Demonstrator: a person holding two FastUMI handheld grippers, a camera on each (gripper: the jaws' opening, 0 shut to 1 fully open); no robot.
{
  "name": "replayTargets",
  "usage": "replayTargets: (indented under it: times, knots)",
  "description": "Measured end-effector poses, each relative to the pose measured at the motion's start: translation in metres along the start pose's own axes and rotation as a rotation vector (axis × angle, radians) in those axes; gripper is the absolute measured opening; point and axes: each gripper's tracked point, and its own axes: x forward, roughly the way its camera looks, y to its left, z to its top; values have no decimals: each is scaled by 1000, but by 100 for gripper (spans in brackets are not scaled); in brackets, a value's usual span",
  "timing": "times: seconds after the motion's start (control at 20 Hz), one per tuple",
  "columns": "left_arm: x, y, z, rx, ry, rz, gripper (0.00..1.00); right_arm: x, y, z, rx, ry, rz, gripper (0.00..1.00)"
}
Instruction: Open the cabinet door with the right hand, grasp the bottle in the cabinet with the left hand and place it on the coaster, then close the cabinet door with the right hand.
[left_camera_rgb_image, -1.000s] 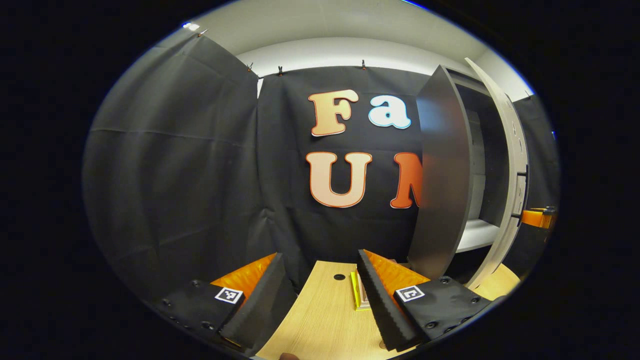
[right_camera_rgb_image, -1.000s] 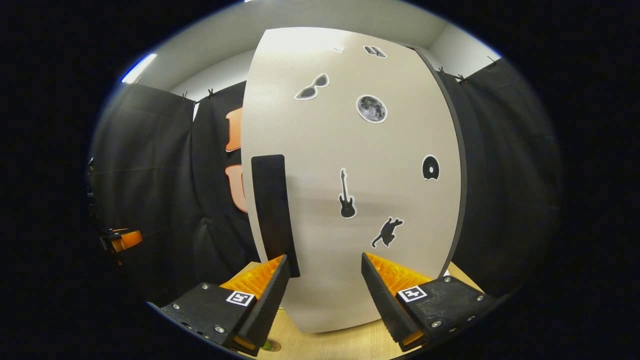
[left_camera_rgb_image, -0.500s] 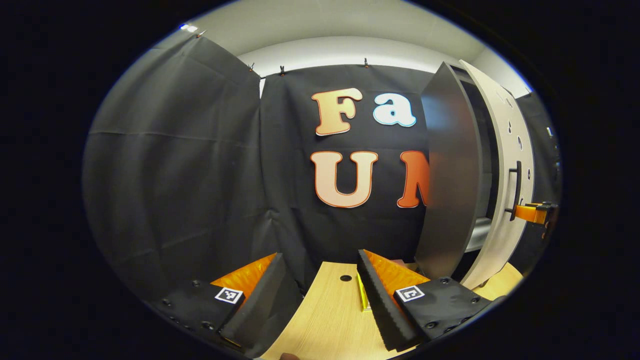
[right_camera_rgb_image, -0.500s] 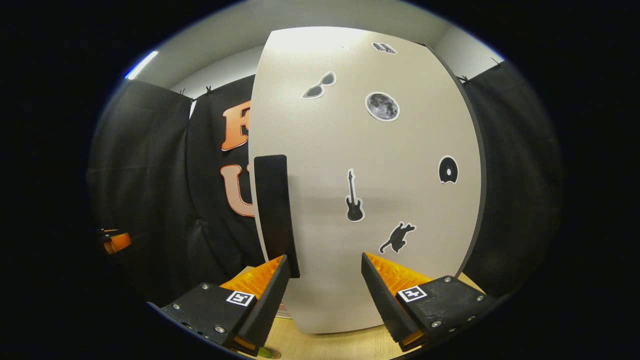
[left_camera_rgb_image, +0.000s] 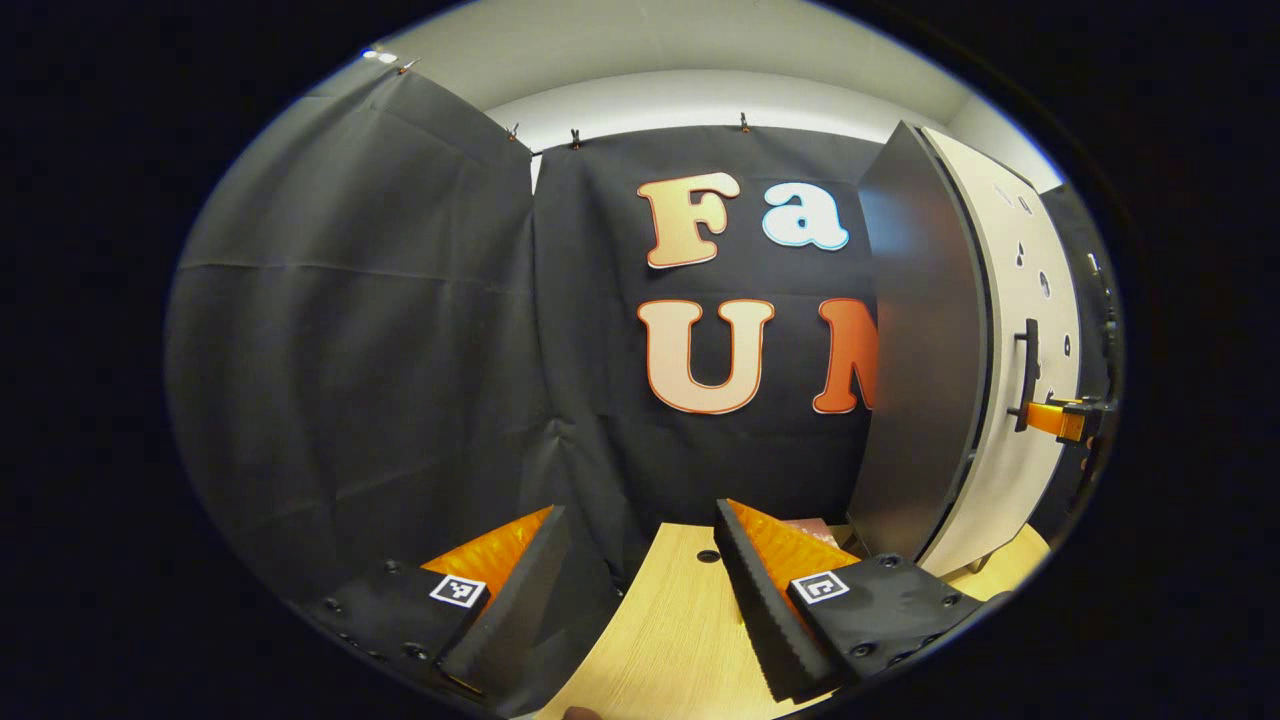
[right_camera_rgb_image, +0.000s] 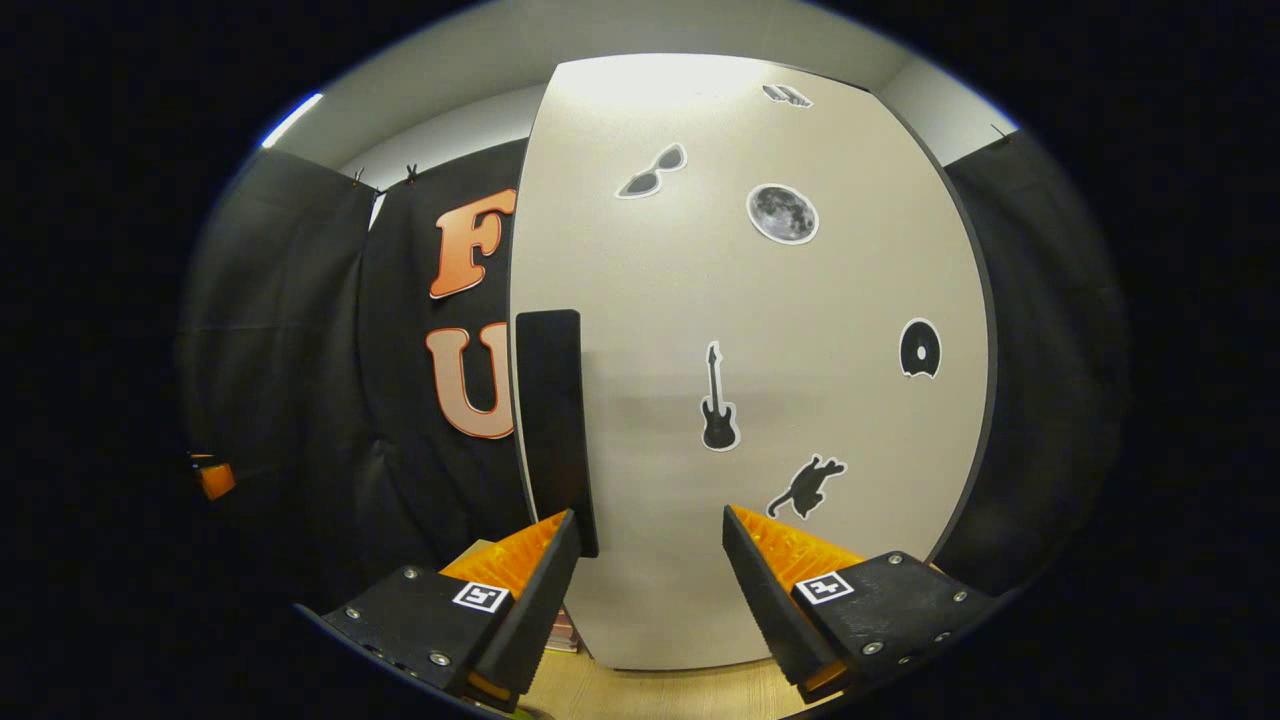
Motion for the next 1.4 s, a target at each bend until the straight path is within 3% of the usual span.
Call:
replayTargets:
  times: [0.4,0.6,1.1,1.4]
  knots:
    - [5,-8,8,-14,0,-6,94,7,0,1,-16,20,-29,89]
    - [8,-14,29,-16,-24,-13,95,-5,-6,21,-43,12,-33,89]
    - [-14,-46,128,-23,-152,-77,95,-109,-60,111,-62,-83,-47,89]
    - [-37,-65,159,-64,-164,-135,95,-170,-84,157,-81,-158,-77,89]
